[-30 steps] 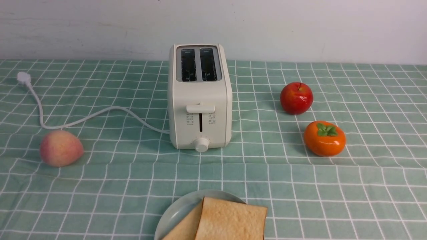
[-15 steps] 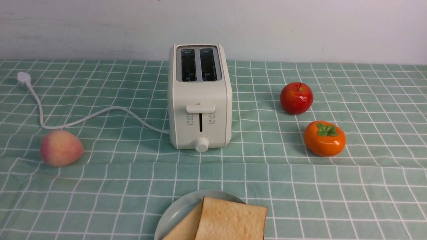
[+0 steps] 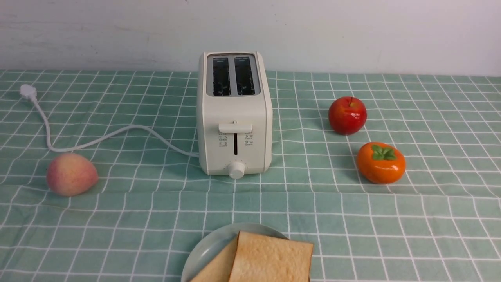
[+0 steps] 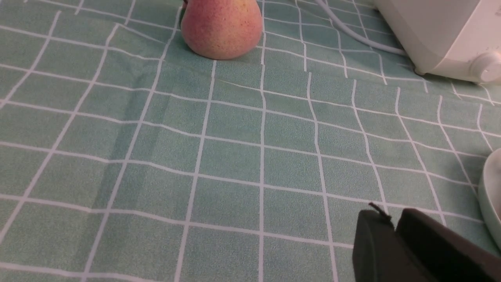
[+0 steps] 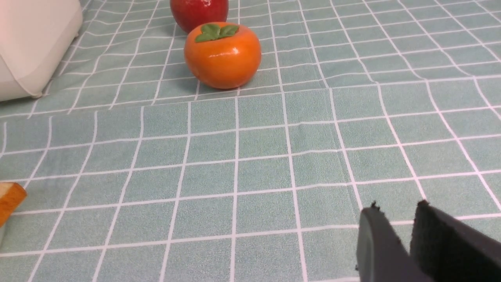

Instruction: Take toasted bread from bread machine on blue coffee table place on plate.

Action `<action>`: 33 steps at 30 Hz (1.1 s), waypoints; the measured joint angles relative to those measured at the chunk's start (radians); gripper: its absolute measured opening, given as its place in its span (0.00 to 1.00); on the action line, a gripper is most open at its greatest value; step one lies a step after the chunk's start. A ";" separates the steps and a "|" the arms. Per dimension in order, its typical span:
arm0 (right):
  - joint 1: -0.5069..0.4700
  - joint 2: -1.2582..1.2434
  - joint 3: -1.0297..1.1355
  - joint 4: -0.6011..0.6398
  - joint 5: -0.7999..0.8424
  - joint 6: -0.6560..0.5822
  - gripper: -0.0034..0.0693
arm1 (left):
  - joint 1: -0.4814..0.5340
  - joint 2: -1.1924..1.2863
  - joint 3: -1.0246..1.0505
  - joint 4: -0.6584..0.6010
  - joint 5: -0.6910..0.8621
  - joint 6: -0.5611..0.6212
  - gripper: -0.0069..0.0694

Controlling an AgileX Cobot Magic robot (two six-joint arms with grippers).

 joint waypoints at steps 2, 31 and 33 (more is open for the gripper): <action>0.000 0.000 0.000 0.000 0.000 0.000 0.25 | 0.000 0.000 0.000 0.000 0.000 0.000 0.19; 0.000 0.000 0.000 0.000 0.000 0.000 0.31 | 0.000 0.000 0.000 0.000 0.000 0.000 0.22; 0.000 0.000 0.000 0.000 0.000 0.000 0.31 | 0.000 0.000 0.000 0.000 0.000 0.000 0.22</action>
